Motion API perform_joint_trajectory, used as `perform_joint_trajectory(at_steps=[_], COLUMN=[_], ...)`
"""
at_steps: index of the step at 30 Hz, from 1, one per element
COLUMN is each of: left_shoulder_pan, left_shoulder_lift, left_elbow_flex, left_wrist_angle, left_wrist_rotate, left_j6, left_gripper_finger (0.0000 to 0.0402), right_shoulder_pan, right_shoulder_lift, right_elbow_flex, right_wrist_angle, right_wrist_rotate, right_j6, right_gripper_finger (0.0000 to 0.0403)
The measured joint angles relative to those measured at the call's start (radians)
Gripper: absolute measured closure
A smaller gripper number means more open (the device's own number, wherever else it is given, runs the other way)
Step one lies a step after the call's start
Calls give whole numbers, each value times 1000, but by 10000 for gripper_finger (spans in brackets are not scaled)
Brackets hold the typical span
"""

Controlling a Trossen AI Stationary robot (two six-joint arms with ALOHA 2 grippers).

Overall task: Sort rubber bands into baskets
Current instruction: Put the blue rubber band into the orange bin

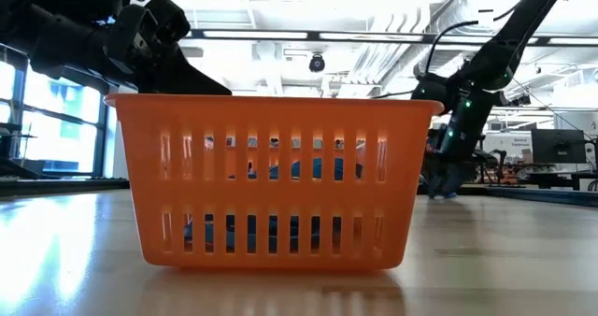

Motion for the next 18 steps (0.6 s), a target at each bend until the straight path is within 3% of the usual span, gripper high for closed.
perform_joint_trajectory(at_steps=[5,11,18], left_shoulder_pan=[0,0,0], left_shoulder_lift=[0,0,0], left_elbow_flex=[0,0,0], left_wrist_angle=[-2,-6,-6], left_wrist_rotate=[0,0,0], left_j6=[0,-1,-10], left_gripper_finger=[399,399,399], right_shoulder_pan=[-5,21,125], right_shoulder_lift=[54,36,-8], right_elbow_flex=[6,33,88], right_wrist_angle=[46,36,31], right_wrist_rotate=[-2,-9,-85], right_j6=[1,-39,-45], right_gripper_finger=[297,393,400])
